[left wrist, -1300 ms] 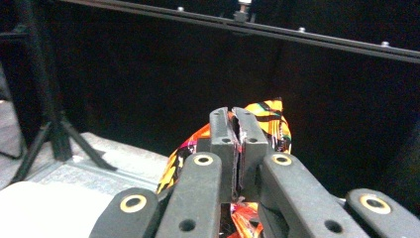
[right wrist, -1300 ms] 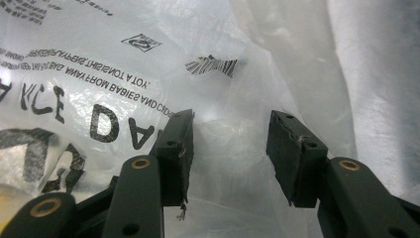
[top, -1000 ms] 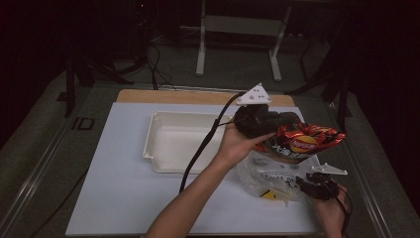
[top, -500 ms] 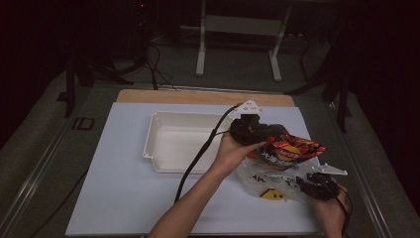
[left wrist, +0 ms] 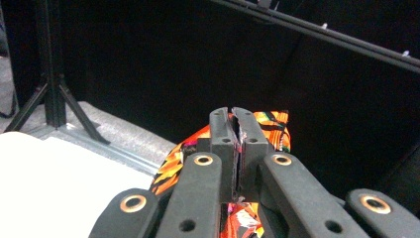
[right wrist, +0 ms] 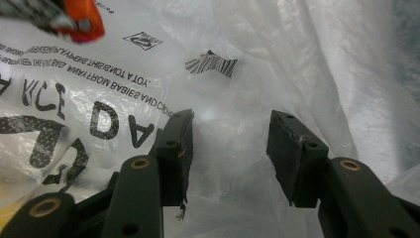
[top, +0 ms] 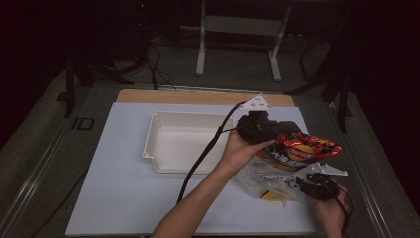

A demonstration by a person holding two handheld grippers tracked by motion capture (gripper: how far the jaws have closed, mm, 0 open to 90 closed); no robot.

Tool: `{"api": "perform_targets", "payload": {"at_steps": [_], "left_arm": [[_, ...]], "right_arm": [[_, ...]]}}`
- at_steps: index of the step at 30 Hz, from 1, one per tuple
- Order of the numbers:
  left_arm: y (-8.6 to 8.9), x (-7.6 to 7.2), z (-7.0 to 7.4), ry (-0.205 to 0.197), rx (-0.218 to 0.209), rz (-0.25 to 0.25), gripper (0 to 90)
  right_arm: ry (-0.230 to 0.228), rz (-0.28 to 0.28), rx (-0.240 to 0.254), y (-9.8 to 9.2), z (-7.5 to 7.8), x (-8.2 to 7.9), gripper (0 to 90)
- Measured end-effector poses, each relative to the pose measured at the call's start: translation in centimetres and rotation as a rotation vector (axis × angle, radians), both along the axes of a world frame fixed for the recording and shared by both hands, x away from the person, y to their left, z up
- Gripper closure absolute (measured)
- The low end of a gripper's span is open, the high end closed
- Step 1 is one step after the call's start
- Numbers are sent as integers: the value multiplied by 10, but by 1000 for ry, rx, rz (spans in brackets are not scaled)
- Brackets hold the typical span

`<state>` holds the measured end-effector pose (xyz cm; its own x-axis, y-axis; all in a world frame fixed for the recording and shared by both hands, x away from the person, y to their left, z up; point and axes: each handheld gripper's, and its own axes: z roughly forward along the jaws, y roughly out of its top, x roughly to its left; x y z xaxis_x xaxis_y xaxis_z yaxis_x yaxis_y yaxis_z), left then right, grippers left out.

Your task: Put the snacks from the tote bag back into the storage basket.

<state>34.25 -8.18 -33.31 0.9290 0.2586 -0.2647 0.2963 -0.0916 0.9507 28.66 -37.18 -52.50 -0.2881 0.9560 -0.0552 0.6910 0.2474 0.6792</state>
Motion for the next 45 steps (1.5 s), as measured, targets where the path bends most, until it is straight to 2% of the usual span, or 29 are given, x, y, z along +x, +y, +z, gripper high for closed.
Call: {"api": "perform_targets", "payload": {"at_steps": [6,17,24,29,40,45], "left_arm": [[-10,-2,13,-22,-1,-12,891],[-23,-5,21,-33,-14,-29,891],[-22,5,26,-44,-16,-25,890],[-19,16,28,-24,-29,-16,890],[-15,33,34,-24,-48,5,891],[-8,42,33,-7,-57,23,891]], "right_arm": [[-3,0,4,0,0,0,528],[-1,4,2,-1,0,0,529],[-5,2,5,-1,-1,0,529],[-6,5,4,-1,-1,0,529],[-4,3,6,-1,-1,0,530],[-3,3,7,-1,-1,0,530]]}}
